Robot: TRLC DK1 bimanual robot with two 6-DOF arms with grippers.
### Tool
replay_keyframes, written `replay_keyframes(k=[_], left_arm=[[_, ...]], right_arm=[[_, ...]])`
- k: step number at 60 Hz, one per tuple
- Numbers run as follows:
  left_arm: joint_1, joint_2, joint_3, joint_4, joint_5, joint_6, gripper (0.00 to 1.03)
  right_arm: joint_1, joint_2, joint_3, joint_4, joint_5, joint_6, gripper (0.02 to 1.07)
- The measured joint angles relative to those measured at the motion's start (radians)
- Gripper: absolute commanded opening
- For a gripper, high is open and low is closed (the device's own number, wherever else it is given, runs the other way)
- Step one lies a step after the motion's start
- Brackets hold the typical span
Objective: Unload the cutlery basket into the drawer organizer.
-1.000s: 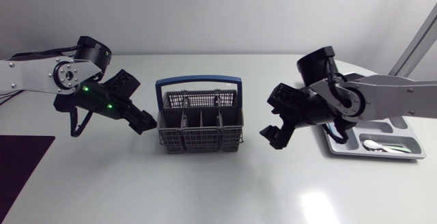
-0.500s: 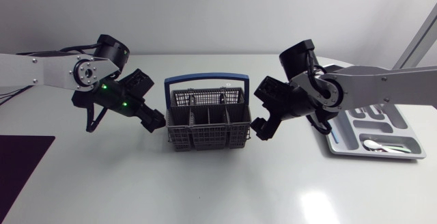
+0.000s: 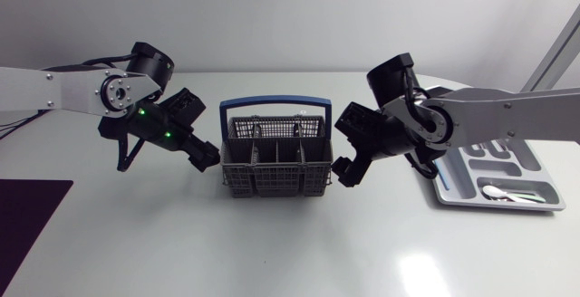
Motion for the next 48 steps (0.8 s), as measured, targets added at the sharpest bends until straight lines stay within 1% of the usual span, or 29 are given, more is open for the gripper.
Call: replay_keyframes(k=[17,21,31,42,48], left_arm=[[0.014,0.0,0.0,0.003,0.005,0.0,0.99],[0.027,0.0,0.0,0.003,0.008,0.0,0.99],[0.095,-0.03,-0.01,0.005,0.008,0.0,0.99],[0.184,-0.156,-0.054,0.013,0.008,-0.005,0.99],[0.217,-0.229,-0.1,0.047,0.008,-0.014,0.99]], right_arm=[[0.001,-0.001,-0.006,0.007,0.032,0.003,1.0],[-0.009,-0.01,-0.02,0.011,0.045,0.003,1.02],[-0.092,-0.068,-0.063,0.011,0.058,0.002,1.02],[-0.203,-0.196,-0.138,0.011,0.061,0.002,1.02],[-0.253,-0.263,-0.183,0.011,0.06,0.002,1.02]])
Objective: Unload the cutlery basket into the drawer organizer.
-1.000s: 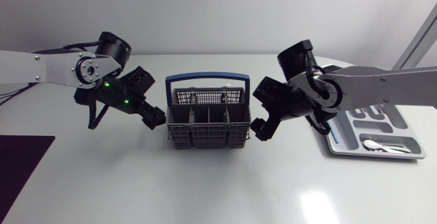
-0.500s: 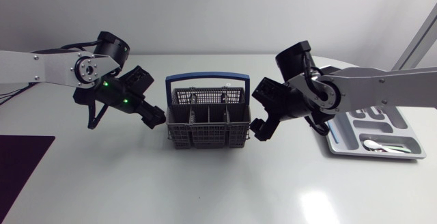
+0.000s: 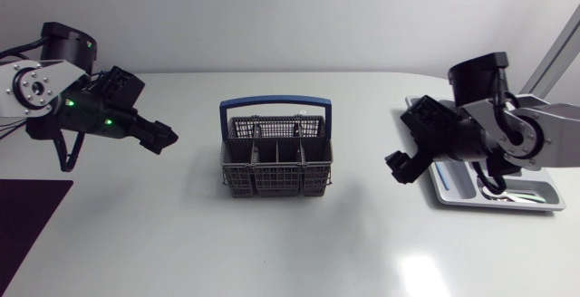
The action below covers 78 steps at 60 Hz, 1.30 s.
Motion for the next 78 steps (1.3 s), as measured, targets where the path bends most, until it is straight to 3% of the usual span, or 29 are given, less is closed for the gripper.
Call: replay_keyframes(k=[14,25,39,51,62,78], left_arm=[[0.033,-0.139,-0.103,0.05,-0.005,-0.03,0.99],[0.039,-0.343,-0.249,0.193,-0.008,-0.043,0.99],[0.039,-0.581,-0.39,0.245,-0.007,-0.181,0.99],[0.039,-0.813,-0.55,0.382,-0.007,-0.269,0.99],[0.039,-0.945,-0.627,0.398,-0.016,-0.301,0.99],[0.037,-1.089,-0.747,0.401,-0.069,-0.332,0.99]], right_arm=[[-0.146,-0.146,-0.069,0.0,-0.051,0.002,1.02],[-0.172,-0.293,-0.134,0.0,-0.073,0.027,1.02],[-0.18,-0.472,-0.218,0.011,-0.074,0.05,1.02],[-0.193,-0.599,-0.298,0.011,-0.065,0.05,1.02],[-0.193,-0.824,-0.4,0.018,-0.022,0.087,1.02],[-0.193,-0.975,-0.506,0.072,-0.016,0.21,1.02]])
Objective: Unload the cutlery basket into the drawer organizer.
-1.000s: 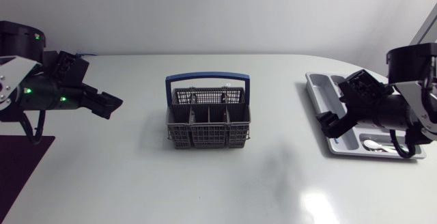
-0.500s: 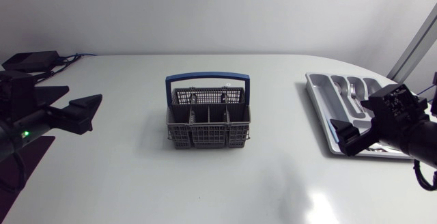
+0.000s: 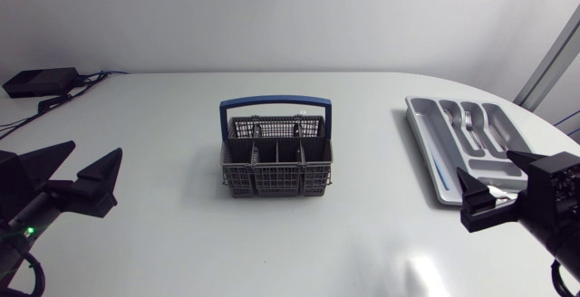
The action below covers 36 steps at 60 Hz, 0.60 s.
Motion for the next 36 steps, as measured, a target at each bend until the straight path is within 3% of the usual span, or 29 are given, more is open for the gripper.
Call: replay_keyframes(k=[36], left_arm=[[-0.014,-0.306,-0.229,0.024,-0.111,-0.067,0.98]], right_arm=[[0.007,-0.315,-0.229,0.135,0.017,0.294,1.02]])
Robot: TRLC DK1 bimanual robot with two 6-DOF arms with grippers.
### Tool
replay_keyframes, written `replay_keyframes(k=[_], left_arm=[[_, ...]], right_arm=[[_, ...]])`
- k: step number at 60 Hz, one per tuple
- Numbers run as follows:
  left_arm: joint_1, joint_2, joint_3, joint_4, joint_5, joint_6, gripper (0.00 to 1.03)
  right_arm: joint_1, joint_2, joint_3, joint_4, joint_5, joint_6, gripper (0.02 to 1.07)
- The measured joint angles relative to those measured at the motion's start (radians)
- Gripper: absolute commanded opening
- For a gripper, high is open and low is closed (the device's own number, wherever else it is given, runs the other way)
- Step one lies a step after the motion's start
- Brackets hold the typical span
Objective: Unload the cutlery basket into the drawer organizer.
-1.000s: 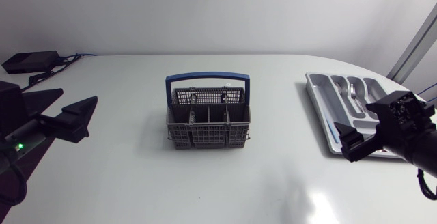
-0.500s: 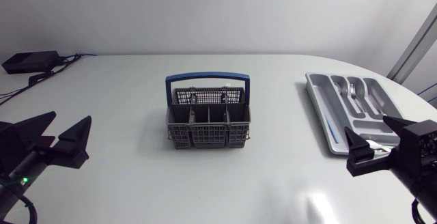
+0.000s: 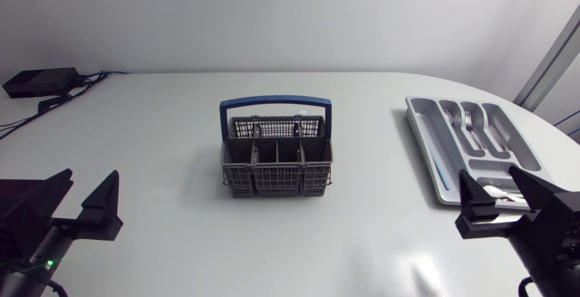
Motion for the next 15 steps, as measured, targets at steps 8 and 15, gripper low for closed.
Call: replay_keyframes(k=[8,15], left_arm=[[0.0,-0.007,0.0,0.0,0.0,0.0,0.98],[-0.001,-0.007,-0.001,0.001,-0.001,0.0,0.98]], right_arm=[[0.002,-0.023,-0.019,0.003,0.0,0.029,1.02],[0.002,-0.027,-0.019,0.003,0.0,0.036,1.02]])
